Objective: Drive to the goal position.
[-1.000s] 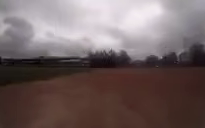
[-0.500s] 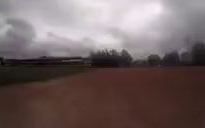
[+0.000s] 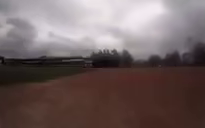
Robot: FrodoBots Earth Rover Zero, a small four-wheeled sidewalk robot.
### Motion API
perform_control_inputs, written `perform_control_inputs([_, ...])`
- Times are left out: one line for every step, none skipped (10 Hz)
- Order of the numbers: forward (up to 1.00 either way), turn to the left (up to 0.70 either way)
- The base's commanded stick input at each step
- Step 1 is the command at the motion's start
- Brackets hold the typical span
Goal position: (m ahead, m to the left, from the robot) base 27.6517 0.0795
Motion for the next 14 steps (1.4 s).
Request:
perform_control_inputs([0.7,0.0])
perform_control_inputs([0.7,0.0])
perform_control_inputs([0.7,0.0])
perform_control_inputs([0.7,0.0])
perform_control_inputs([0.7,0.0])
perform_control_inputs([0.7,0.0])
perform_control_inputs([0.7,0.0])
perform_control_inputs([0.7,0.0])
perform_control_inputs([0.7,0.0])
perform_control_inputs([0.7,0.0])
perform_control_inputs([0.7,0.0])
perform_control_inputs([0.7,0.0])
perform_control_inputs([0.7,0.0])
perform_control_inputs([0.7,0.0])
